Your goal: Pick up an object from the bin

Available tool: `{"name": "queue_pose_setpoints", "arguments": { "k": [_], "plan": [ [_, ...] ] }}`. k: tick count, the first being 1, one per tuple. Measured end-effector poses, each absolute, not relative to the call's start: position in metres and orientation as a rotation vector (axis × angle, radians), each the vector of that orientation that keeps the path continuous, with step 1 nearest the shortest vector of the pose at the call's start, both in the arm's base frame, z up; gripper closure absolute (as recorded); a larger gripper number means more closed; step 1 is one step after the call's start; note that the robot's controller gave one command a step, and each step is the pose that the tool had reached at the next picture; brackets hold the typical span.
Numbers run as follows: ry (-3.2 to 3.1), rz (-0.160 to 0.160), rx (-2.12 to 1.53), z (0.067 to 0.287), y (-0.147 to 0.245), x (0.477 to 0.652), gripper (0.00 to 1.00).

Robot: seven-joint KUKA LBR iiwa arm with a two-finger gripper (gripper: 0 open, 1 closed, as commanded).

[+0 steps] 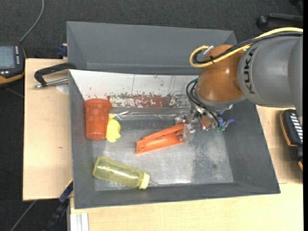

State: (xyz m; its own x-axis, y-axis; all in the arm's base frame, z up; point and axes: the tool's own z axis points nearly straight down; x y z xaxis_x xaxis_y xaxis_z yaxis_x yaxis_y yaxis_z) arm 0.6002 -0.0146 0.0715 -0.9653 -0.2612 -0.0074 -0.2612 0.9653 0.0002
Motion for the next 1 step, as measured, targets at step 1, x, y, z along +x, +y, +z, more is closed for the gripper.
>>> {"name": "queue_pose_setpoints", "arguments": {
  "k": [1],
  "plan": [
    [3.107, 0.002, -0.413, 0.0715, -0.0146, 0.6002, 1.0]
  ]
}}
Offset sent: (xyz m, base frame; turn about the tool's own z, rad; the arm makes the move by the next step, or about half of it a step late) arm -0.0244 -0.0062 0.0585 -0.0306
